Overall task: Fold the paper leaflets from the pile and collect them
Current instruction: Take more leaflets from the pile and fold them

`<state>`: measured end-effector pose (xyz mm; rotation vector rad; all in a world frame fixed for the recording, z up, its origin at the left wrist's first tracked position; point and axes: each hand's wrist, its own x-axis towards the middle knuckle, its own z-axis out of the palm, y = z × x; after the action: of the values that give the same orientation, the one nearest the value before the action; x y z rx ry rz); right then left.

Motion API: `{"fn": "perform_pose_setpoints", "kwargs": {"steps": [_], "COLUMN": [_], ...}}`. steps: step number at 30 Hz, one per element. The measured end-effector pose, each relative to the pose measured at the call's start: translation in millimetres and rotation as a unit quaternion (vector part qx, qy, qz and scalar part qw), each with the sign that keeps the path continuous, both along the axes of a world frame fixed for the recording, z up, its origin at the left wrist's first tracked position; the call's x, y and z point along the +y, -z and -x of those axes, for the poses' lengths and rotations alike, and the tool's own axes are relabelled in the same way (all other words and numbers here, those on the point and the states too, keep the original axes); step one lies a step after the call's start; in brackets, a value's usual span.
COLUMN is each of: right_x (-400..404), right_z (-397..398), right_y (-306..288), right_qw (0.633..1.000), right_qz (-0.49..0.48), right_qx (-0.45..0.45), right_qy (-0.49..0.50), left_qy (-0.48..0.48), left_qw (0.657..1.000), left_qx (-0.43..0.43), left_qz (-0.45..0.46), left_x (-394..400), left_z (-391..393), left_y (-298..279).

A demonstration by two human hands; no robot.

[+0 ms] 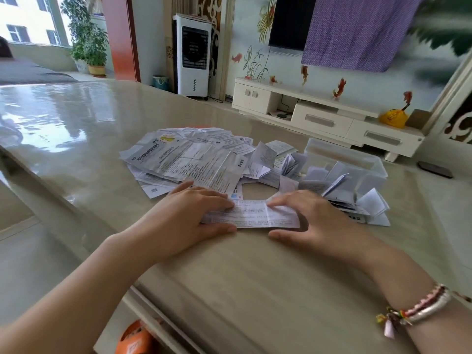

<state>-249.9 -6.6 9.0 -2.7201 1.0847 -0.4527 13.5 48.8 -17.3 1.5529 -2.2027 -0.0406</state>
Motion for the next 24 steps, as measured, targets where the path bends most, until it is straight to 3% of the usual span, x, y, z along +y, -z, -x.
{"fn": "perform_pose_setpoints", "kwargs": {"steps": [5,10,13,16,24], "right_x": [0.1,10.5,11.5,14.3,13.8], "right_z": [-0.4,-6.6,-8.9,-13.4,-18.1], "right_y": [0.7,-4.5,-3.3,-3.2,-4.8], "right_qw": [0.998,0.99,0.986,0.982,0.97], "right_qz": [0.055,0.029,0.006,-0.001,-0.018], "right_qx": [-0.025,-0.133,-0.166,-0.181,-0.237], "right_qy": [-0.018,-0.029,-0.029,-0.052,-0.055], "left_qy": [0.035,-0.035,-0.066,-0.036,0.002], "left_qw": [0.995,0.973,0.978,0.982,0.933], "left_qx": [-0.009,0.016,0.068,0.164,0.358], "left_qz": [0.098,0.228,0.184,0.089,0.028], "left_x": [1.8,7.5,12.1,15.4,20.2], "left_z": [-2.9,3.6,8.7,15.4,26.2], "left_y": [-6.6,-15.9,-17.4,-17.0,-21.4]}}
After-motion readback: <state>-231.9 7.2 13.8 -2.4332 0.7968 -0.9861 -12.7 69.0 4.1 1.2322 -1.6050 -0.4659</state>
